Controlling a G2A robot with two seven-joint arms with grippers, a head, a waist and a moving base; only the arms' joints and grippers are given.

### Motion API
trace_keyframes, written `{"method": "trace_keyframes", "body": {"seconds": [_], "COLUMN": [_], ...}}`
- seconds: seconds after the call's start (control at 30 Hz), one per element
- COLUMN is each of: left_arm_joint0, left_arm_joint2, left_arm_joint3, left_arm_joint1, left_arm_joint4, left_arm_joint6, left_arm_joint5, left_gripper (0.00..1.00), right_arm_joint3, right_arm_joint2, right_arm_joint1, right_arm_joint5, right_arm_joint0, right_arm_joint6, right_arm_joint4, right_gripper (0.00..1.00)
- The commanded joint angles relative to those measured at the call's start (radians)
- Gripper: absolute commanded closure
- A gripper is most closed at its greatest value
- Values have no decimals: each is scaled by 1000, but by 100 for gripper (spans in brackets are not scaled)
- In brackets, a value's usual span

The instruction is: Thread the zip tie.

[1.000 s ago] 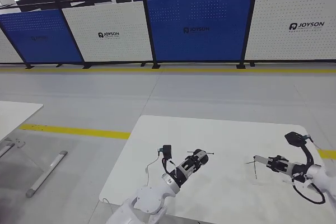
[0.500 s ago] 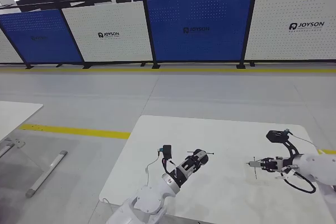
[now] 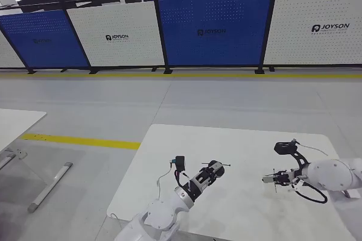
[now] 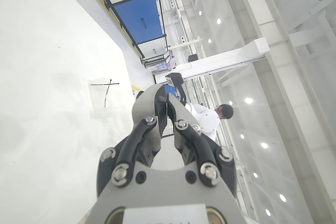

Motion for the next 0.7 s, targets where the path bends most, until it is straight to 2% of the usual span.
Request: {"method": "trace_keyframes", "body": {"seconds": [0.0,0.27,0.43,0.5,0.67], "left_arm_joint0": [0,0,0,0,0], "left_arm_joint2": [0,0,0,0,0], "left_arm_joint3": [0,0,0,0,0], "left_arm_joint1": [0,0,0,0,0], "left_arm_joint4": [0,0,0,0,0], "left_arm_joint6": [0,0,0,0,0], "left_arm_joint5": [0,0,0,0,0], "left_gripper": [100,100,100,100,100], "right_arm_joint3": [27,27,13,18,54], "right_arm_joint2": [-22,-22,-25,-24,-31], "right_arm_joint1": [-6,-6,-8,-9,-14], "right_arm_joint5": [-2,-2,29,22,-36], "right_arm_joint0": [26,26,-19,-27,-38], "right_arm_joint6": [19,19,-91,-108,-145], "right_arm_joint4": [9,9,-15,-3,23], "right_gripper": [0,0,0,0,0]}}
